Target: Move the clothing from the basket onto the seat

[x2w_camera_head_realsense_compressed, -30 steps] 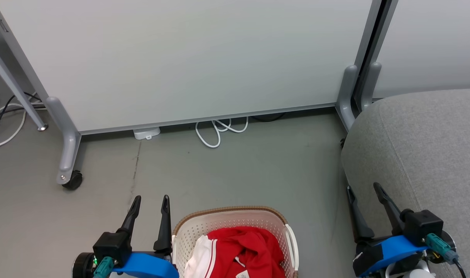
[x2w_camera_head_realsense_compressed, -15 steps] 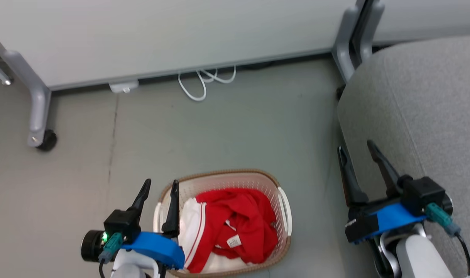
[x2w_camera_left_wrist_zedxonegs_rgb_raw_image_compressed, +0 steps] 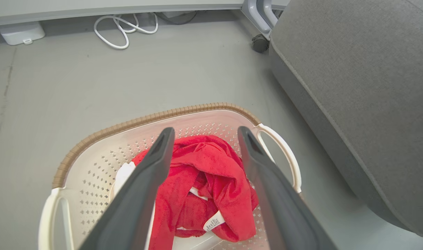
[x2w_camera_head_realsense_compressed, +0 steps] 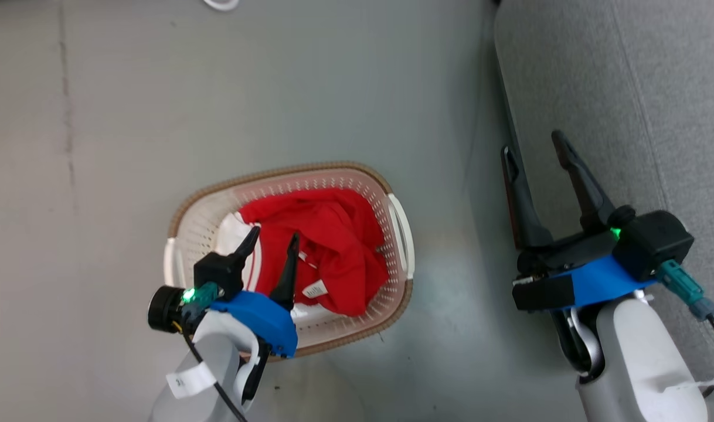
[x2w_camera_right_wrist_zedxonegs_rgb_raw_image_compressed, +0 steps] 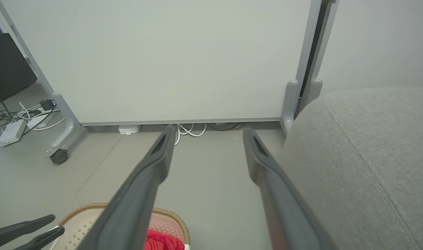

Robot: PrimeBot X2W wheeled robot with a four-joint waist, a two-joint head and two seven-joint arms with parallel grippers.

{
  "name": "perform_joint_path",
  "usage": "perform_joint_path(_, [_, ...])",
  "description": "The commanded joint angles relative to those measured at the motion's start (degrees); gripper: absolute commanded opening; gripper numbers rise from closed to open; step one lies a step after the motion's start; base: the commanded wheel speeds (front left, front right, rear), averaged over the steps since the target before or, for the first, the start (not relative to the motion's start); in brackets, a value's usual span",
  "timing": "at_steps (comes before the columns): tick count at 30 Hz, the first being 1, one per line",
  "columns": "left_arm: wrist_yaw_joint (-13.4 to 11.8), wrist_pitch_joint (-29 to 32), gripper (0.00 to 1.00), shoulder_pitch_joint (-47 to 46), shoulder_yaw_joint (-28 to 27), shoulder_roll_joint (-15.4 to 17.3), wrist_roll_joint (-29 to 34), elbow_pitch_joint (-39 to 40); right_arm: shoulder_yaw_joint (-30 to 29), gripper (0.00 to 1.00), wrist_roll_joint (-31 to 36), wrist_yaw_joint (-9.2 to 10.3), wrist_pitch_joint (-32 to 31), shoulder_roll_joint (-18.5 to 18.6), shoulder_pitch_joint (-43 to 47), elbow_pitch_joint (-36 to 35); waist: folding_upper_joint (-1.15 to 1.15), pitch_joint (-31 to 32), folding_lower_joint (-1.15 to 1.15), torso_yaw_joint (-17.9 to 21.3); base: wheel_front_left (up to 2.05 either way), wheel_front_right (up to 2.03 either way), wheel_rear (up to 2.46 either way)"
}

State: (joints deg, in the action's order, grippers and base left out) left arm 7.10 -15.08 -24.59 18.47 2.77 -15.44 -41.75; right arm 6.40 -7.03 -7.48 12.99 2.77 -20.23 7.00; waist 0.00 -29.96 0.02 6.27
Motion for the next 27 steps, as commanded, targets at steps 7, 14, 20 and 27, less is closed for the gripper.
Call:
perform_joint_path(7, [0.51, 1.6, 1.0, -9.19, 6.31, 0.16, -7.85, -8.9, 1.17, 1.0, -0.74, -0.03, 0.9, 0.17, -4.25, -2.52, 0.0, -11.85, -0.02, 4.87, 0.0, 0.0, 0.0])
perform_joint_path(14, [0.41, 6.44, 1.0, -14.85, 13.07, 0.19, -17.58, -14.05, 2.41, 1.0, -1.28, -0.03, 1.48, 0.18, -6.06, -3.37, 0.0, -16.3, -0.02, 5.99, 0.0, 0.0, 0.0])
perform_joint_path(20, [0.41, 6.66, 1.0, -18.25, 16.26, 0.25, -20.33, -18.27, 3.79, 1.0, -2.55, -0.03, 1.92, 0.2, -6.81, -3.78, 0.0, -18.4, -0.02, 7.4, 0.0, 0.0, 0.0])
perform_joint_path(27, [0.4, 4.55, 1.0, -21.5, 17.82, 0.8, -21.29, -22.72, 4.48, 1.0, -4.01, -0.03, 2.2, 0.18, -5.91, -3.82, 0.0, -19.82, -0.02, 9.73, 0.0, 0.0, 0.0])
